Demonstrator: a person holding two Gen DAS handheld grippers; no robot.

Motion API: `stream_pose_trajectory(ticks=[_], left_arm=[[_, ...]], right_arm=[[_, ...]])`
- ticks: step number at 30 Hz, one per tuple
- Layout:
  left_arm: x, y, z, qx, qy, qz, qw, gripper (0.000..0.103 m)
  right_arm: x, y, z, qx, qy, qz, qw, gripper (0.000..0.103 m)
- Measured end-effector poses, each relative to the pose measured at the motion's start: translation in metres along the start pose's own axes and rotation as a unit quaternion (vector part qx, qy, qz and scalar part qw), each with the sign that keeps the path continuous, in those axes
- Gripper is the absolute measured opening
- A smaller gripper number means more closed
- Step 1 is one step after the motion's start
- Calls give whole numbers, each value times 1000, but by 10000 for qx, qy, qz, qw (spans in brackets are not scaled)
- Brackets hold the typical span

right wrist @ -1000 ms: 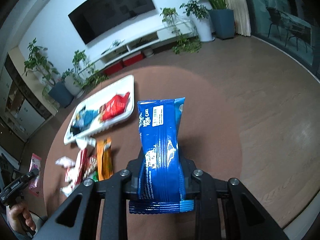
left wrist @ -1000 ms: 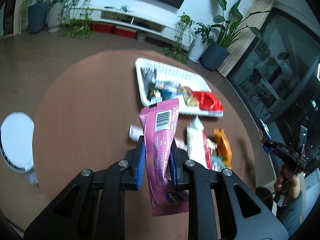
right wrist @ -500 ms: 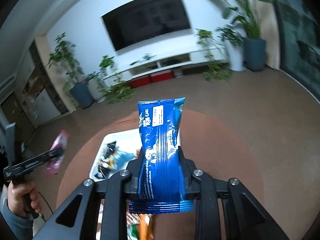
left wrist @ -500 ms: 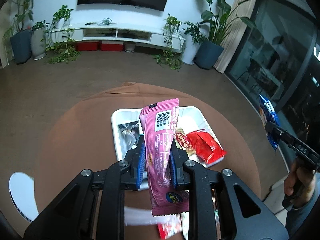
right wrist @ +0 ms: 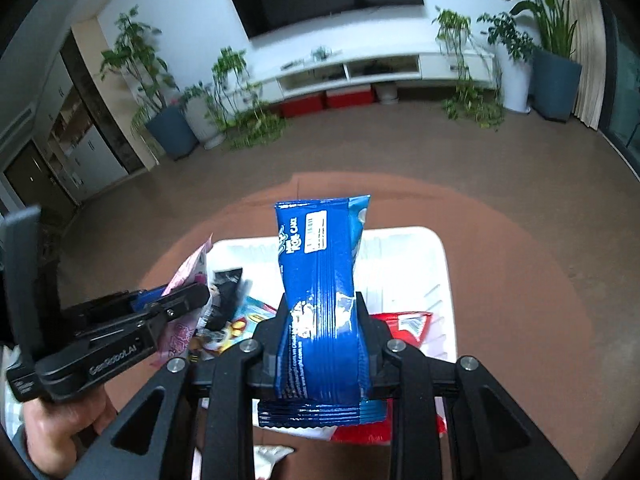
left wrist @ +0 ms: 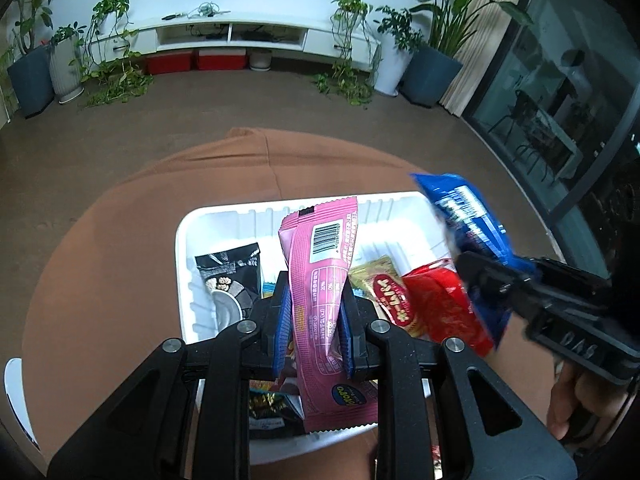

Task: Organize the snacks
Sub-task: 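Carry the pink bar into the tray with the left gripper while the right carries the blue packet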

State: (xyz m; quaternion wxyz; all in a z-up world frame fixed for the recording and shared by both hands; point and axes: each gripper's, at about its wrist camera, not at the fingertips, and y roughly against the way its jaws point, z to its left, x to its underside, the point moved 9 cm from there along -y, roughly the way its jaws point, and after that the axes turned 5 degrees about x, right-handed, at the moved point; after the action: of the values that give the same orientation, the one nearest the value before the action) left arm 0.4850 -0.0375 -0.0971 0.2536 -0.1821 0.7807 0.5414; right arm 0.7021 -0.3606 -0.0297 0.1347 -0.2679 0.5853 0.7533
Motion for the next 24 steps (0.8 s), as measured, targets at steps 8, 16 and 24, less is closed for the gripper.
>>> stream_pose_trajectory(ticks=[8, 16, 24], left_arm=[[5, -40, 5, -168, -103, 82, 9998, 19], [9, -80, 3, -233, -156, 192, 9994, 20], [7, -104, 10, -306, -134, 261, 9991, 23]], right_arm=[[11, -34, 0, 165, 36, 270, 9995, 28], [20, -51, 6, 288, 121, 415, 9986, 29], [27, -59, 1, 358, 91, 480, 9982, 29]])
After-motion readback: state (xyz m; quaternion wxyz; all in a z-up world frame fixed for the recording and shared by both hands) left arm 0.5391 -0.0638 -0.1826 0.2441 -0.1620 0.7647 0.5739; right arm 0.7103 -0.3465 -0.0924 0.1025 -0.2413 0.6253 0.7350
